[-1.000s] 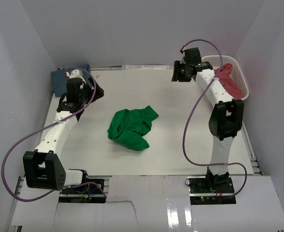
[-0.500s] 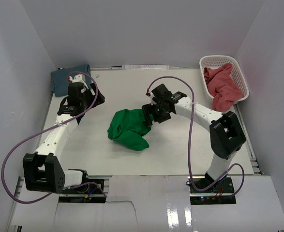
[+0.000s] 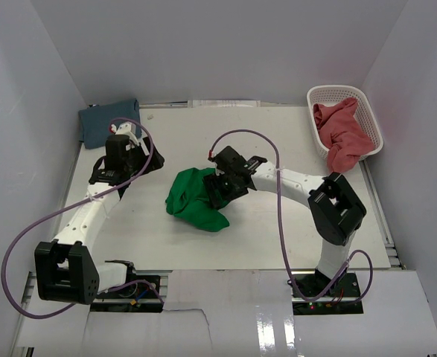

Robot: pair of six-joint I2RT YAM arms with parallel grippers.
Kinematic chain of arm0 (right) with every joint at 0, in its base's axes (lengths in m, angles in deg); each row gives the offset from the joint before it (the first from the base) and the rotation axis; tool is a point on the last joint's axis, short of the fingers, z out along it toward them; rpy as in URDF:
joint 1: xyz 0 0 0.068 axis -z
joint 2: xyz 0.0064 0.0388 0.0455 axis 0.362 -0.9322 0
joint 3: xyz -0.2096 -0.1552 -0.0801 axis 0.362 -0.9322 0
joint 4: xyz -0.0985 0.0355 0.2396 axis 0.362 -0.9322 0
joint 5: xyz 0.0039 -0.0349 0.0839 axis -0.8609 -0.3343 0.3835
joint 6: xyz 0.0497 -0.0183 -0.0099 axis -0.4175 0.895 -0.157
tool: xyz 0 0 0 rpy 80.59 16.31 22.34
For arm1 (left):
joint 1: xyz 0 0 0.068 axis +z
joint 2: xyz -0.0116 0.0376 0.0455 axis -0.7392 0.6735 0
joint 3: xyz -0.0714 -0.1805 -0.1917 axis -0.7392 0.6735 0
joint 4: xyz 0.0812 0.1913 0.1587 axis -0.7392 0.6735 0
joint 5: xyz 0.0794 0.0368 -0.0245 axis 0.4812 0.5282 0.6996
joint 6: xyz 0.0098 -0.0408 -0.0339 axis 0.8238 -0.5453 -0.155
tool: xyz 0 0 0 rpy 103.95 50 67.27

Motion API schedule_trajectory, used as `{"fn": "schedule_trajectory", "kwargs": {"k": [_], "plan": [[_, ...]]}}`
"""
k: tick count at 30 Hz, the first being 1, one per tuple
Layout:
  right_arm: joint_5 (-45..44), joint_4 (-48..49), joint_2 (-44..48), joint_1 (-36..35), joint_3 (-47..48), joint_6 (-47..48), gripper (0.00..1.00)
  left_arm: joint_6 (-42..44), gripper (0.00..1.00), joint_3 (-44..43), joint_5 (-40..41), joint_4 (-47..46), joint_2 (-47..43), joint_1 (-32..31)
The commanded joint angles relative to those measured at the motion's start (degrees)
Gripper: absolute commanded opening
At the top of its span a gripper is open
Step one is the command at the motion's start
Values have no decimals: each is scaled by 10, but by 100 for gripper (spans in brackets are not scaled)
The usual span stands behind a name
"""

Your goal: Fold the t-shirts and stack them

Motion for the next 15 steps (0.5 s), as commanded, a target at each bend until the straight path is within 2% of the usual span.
{"fn": "schedule_trajectory", "kwargs": {"k": [1, 6, 9, 15], "plan": [[-2, 17, -8, -3, 44, -11, 87, 9, 89, 3, -14, -26, -31, -2], [41, 18, -2, -14, 46, -13, 87, 11, 89, 4, -14, -28, -34, -1], [78, 58, -4, -15, 37, -20, 87, 10, 89, 4, -16, -28, -34, -2], [134, 77, -73, -33, 66, -31, 82, 13, 89, 4, -15, -27, -35, -2]]}}
